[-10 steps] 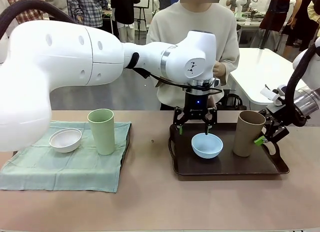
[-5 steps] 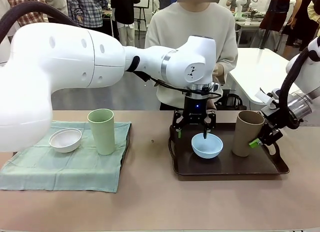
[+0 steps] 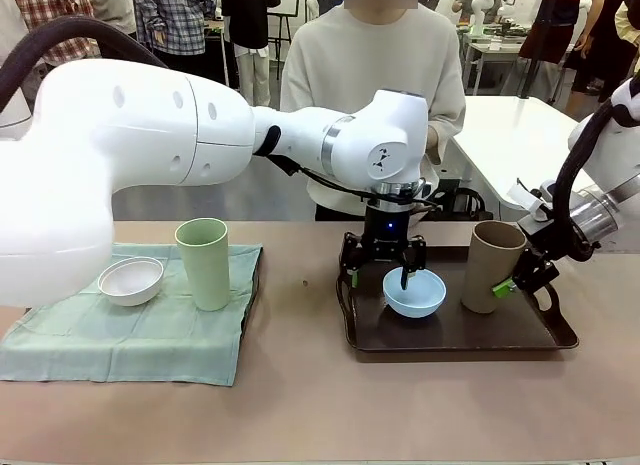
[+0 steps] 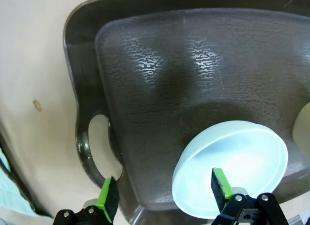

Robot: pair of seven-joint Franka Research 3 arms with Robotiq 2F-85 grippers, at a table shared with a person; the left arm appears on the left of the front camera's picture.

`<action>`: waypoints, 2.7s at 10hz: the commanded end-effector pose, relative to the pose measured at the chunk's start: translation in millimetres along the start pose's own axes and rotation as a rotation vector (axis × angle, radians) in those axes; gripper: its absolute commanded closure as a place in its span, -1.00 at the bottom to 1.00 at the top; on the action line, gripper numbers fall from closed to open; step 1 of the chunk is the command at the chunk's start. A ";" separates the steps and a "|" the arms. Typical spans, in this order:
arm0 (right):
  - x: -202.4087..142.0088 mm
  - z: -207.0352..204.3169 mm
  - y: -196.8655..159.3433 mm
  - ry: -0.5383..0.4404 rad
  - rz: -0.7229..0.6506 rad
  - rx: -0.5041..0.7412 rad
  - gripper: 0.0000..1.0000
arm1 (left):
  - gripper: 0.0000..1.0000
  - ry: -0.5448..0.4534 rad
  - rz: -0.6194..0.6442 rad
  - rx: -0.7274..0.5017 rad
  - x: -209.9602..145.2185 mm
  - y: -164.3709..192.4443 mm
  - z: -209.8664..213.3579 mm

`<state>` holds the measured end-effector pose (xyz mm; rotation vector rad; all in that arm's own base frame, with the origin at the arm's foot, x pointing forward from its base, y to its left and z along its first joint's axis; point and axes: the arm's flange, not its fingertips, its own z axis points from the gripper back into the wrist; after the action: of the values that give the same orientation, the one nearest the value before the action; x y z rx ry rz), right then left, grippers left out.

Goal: Set up a tray with a mat and arrange the tableware.
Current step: Pick up the Picnic Bowl and Reusable plastic cup from the Handle tray in front of the human's position and hold them in the air.

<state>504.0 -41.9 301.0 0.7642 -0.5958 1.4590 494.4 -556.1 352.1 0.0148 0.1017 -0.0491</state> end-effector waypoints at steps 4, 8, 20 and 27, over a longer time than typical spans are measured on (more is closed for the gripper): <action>-3.0 -9.0 -4.4 -0.021 0.063 -0.020 1.00 | 1.00 -0.019 -0.052 -0.046 -1.0 2.7 -7.0; -4.3 -8.8 -4.7 -0.029 0.068 -0.021 1.00 | 1.00 -0.016 -0.057 -0.044 -0.8 3.4 -6.8; 136.0 114.9 128.1 0.041 0.217 -0.153 1.00 | 1.00 -0.237 -0.016 -0.058 -79.7 18.0 141.9; 169.9 133.3 153.3 0.055 0.269 -0.183 1.00 | 1.00 -0.302 -0.026 -0.084 -106.5 10.5 201.7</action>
<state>368.3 -41.3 530.1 0.5175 -0.8041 1.6403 405.3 -543.8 560.9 -0.0661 -0.2092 -0.0530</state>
